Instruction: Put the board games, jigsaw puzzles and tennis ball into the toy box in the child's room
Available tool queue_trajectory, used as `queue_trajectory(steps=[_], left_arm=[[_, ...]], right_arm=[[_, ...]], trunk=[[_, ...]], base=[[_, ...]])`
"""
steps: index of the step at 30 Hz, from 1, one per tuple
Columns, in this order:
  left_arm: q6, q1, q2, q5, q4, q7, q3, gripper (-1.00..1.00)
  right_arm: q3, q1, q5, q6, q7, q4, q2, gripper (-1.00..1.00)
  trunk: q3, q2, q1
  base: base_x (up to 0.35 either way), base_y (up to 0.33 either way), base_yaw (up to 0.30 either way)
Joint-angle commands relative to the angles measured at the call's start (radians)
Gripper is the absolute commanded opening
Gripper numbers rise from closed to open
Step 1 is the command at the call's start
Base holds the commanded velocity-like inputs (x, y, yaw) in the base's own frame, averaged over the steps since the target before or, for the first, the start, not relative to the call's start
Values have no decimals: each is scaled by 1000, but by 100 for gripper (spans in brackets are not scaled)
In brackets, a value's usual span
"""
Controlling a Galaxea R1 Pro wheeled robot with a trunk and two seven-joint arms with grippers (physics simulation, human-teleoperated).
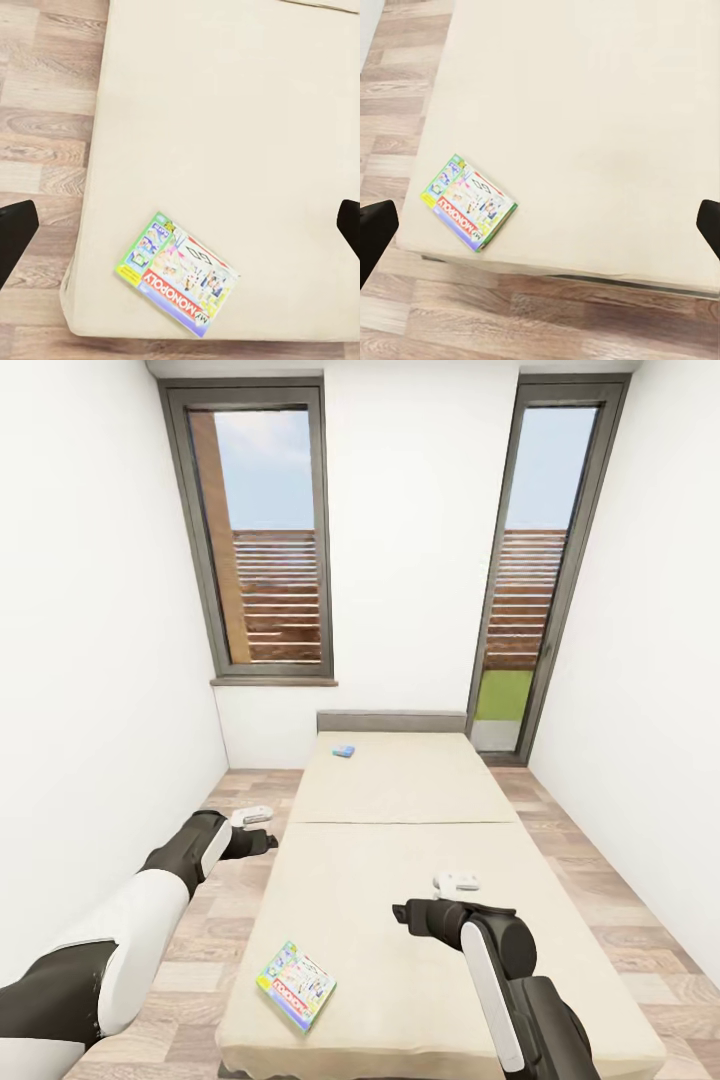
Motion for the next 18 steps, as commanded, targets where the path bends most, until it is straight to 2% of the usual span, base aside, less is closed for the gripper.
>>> queue_trajectory(steps=[1, 8, 13, 18], left_arm=[[5, -1, -1, -1, -1, -4, 6, 100], [-1, -1, -7, 0, -1, -4, 7, 100], [-76, -1, -18, 1, 4, -4, 7, 100], [-102, -1, -33, -3, 29, -4, 7, 100]], right_arm=[[1, -2, -11, 3, -11, -1, 0, 100], [2, -12, -11, 3, -10, -2, 0, 100], [2, -17, -12, -1, -9, -2, 0, 100], [2, -18, -12, 3, -6, -3, 0, 100]], trunk=[[-5, -9, 4], [-27, -58, 31], [-43, -93, 50], [-59, -128, 70]], base=[[0, 0, 0], [0, 0, 0], [0, 0, 0], [0, 0, 0]])
